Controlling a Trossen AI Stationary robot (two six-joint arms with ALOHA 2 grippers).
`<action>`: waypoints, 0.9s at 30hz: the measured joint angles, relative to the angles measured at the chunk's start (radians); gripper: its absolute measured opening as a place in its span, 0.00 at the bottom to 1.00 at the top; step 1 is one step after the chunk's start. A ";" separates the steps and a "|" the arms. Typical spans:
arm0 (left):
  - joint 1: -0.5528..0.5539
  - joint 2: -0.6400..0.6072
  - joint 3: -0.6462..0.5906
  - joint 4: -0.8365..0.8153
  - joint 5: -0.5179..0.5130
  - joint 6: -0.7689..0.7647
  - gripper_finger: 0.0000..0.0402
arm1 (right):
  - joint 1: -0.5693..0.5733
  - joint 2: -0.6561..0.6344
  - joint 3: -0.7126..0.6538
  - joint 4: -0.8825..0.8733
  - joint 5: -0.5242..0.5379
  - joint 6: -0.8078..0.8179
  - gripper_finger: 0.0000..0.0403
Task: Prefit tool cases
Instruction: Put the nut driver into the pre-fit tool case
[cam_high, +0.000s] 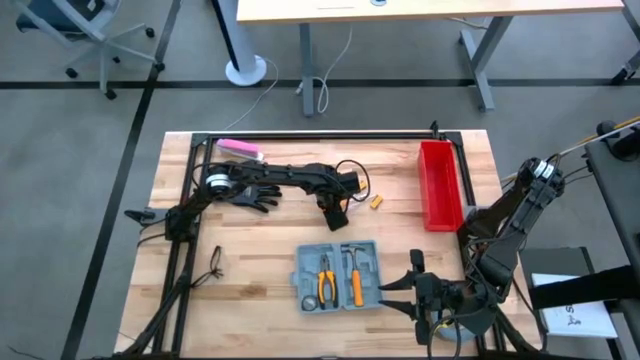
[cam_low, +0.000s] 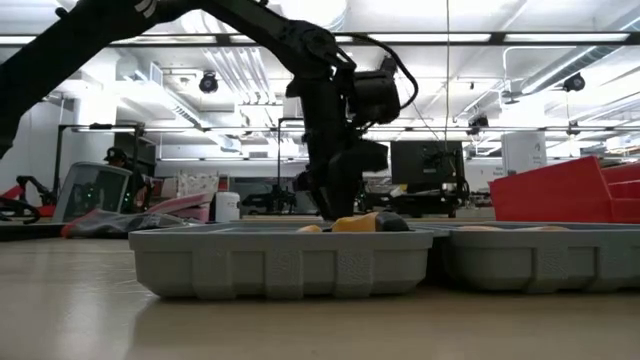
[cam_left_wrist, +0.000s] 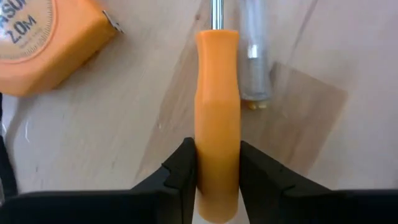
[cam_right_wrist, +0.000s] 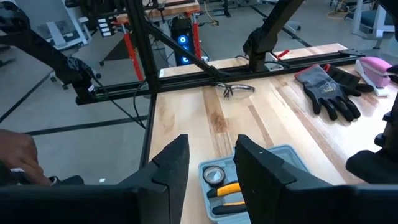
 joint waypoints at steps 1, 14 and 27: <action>0.000 -0.005 0.007 -0.010 0.000 -0.002 0.22 | 0.000 0.000 0.000 -0.001 0.001 -0.001 0.27; -0.022 -0.022 0.285 -0.218 -0.005 0.019 0.22 | -0.008 -0.024 0.000 -0.249 0.083 0.180 0.28; -0.137 -0.049 0.494 -0.213 -0.003 0.065 0.22 | 0.002 -0.074 -0.026 -0.684 0.085 0.626 0.30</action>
